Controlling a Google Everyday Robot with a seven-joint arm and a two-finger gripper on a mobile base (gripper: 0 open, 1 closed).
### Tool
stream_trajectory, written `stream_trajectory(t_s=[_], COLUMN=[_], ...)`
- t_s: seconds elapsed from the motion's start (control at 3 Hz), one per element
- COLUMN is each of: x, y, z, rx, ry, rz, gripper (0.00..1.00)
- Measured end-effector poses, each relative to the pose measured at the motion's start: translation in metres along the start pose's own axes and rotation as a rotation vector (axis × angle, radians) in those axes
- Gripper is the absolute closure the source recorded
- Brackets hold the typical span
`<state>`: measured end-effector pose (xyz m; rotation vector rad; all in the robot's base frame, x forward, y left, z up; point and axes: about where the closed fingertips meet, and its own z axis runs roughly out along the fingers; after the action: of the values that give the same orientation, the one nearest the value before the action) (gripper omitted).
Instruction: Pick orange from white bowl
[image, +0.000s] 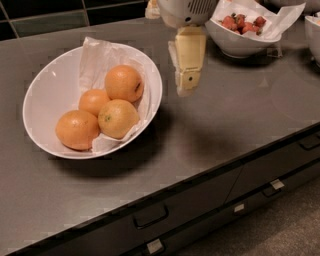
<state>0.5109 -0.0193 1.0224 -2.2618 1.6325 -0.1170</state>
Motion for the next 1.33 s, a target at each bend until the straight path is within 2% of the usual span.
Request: stream_trajectory(t_s=[0.33, 0.67, 1.0, 1.33], x=[-0.026, -0.043, -0.049, -0.061], y=[-0.029, -0.050, -0.054, -0.053], z=[0.023, 0.052, 0.054, 0.060], rx=[-0.020, -0.028, -0.019, -0.039], ry=[-0.050, -0.126, -0.134, -0.144], rz=[-0.085, -0.113, -0.121, -0.140], gripper=[0.00, 0.00, 0.00, 0.00])
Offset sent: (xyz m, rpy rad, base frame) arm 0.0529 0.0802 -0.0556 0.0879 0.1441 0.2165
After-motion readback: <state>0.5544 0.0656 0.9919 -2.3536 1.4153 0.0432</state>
